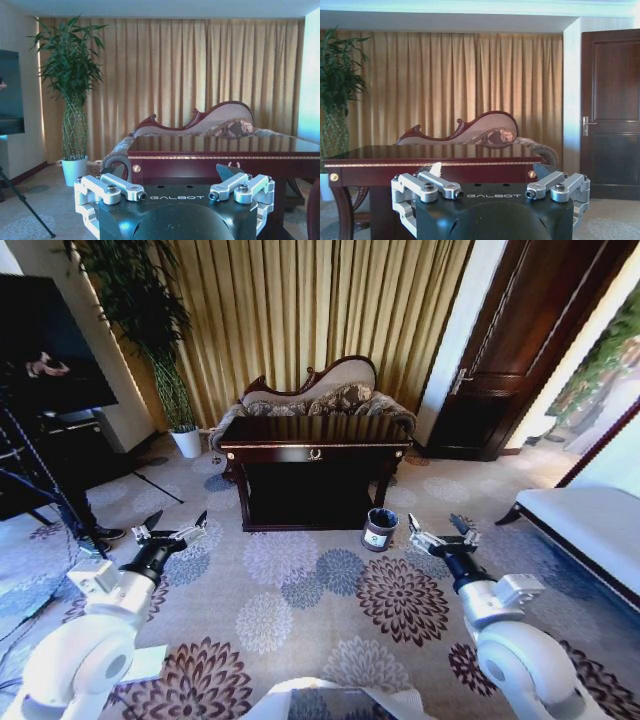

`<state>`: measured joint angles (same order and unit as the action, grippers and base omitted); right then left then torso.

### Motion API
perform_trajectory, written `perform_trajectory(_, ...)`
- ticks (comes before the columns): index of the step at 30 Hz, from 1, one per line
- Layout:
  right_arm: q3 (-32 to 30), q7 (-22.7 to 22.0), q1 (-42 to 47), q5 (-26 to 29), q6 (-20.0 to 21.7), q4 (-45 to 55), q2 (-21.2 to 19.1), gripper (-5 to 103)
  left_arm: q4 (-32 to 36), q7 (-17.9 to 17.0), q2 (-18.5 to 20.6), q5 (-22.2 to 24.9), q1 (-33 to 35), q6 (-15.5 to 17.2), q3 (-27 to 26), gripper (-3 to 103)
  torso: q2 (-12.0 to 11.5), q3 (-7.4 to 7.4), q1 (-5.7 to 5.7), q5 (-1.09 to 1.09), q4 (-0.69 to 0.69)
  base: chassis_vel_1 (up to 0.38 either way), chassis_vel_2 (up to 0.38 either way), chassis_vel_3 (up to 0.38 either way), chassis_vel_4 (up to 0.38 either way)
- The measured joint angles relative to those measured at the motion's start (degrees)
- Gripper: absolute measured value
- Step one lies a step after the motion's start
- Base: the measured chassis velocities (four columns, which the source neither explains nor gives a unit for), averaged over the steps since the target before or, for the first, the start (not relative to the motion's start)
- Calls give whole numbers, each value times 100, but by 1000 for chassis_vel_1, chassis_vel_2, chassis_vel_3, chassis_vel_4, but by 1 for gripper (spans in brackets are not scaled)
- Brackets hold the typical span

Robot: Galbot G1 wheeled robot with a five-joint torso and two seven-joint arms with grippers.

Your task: Move to the front of the table and place the trash on the table into the trash bin.

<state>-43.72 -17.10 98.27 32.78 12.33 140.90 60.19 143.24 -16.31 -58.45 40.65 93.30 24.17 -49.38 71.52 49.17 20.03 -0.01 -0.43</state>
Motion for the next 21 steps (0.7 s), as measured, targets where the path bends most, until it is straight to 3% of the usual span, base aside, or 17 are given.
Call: perform_trajectory(21,-13,-158,-18,-9,77,17,-5,100,0,-145,-31,-36,-11,12,38,100,0,0,0,0,0,0,0,0,0)
